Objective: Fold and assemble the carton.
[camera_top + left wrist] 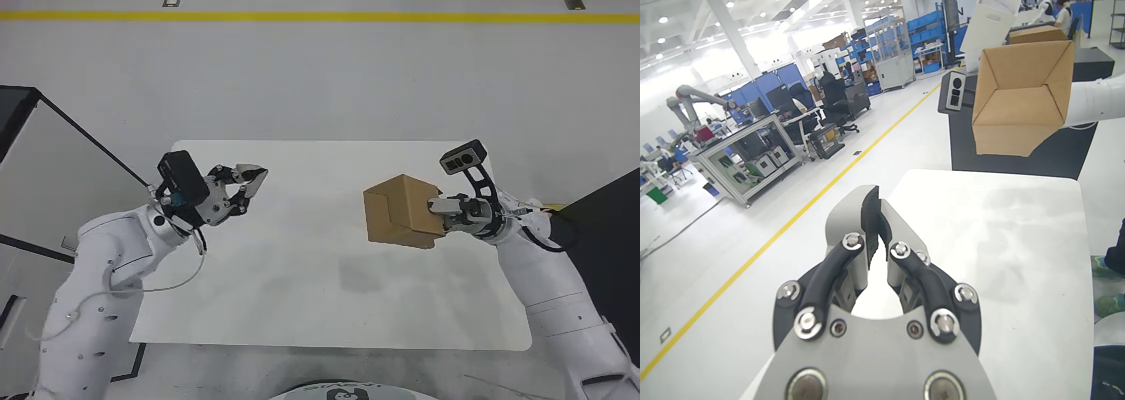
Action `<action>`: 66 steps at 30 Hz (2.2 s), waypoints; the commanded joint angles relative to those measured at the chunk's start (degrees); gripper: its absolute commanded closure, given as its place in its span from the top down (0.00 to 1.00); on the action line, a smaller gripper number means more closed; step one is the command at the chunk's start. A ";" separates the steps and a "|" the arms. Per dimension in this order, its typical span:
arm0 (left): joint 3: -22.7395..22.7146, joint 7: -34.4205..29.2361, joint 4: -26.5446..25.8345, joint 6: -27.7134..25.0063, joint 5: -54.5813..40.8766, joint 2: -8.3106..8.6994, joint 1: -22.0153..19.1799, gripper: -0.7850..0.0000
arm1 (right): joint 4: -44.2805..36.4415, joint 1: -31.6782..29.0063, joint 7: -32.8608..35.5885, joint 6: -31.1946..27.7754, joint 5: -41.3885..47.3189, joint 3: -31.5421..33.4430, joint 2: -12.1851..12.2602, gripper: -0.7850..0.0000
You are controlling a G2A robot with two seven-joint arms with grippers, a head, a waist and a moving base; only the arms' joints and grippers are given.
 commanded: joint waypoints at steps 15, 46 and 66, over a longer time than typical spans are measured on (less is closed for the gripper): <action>-8.81 -0.16 2.26 -7.63 -6.91 1.07 4.00 0.00 | -1.23 0.24 -1.15 0.08 -1.43 0.35 0.04 0.00; -8.81 -0.16 2.26 -7.63 -6.91 1.07 4.00 1.00 | -17.91 14.52 -0.14 5.71 -39.07 -0.84 5.22 0.00; -8.81 -0.16 2.26 -7.63 -6.91 1.07 4.00 1.00 | -15.80 38.67 -0.45 0.07 -78.01 -31.12 1.76 0.00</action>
